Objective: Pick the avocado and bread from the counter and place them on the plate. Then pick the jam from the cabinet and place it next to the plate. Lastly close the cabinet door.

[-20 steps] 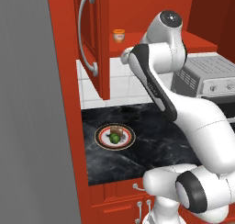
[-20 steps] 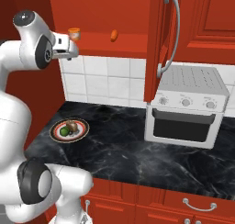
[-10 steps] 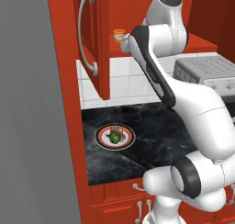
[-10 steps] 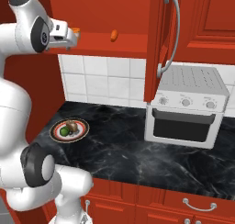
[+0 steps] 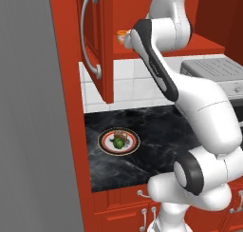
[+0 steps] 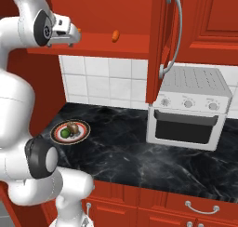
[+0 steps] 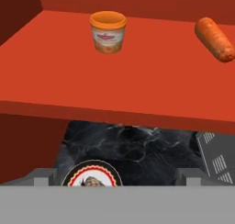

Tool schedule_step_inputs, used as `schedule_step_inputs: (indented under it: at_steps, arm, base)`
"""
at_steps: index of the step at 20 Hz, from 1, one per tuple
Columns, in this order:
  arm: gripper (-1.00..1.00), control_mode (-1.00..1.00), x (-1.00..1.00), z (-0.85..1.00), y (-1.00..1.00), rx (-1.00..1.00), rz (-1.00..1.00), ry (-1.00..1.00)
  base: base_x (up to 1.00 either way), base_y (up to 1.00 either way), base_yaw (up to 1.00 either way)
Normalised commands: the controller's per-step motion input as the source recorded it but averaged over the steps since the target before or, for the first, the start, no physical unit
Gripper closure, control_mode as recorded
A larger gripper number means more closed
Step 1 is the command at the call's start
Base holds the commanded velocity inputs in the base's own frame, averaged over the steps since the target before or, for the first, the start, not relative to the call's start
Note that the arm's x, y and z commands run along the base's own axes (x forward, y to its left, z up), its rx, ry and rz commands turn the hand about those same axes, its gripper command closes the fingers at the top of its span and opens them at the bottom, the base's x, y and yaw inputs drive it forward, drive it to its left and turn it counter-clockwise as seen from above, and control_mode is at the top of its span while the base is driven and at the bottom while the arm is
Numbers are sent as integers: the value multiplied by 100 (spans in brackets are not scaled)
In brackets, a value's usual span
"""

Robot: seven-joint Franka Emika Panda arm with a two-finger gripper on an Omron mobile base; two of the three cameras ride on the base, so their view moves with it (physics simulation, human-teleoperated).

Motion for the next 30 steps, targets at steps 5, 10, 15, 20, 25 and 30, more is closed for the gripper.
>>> schedule_step_inputs:
  at_steps: [5,10,15,20,25,30]
  arm:
    - [-100,-100,30,0,0,0,0,0]
    - [-100,-100,39,0,0,0,0,0]
    - [-100,-100,33,0,0,0,0,0]
    - [-100,-100,28,0,3,0,0,0]
    - [-100,-100,29,0,8,0,0,0]
    - [-100,-100,28,0,7,0,0,1]
  base:
    - [0,0,0]
    - [0,0,0]
    - [0,0,0]
    - [0,0,0]
    - [0,0,0]
    - [0,0,0]
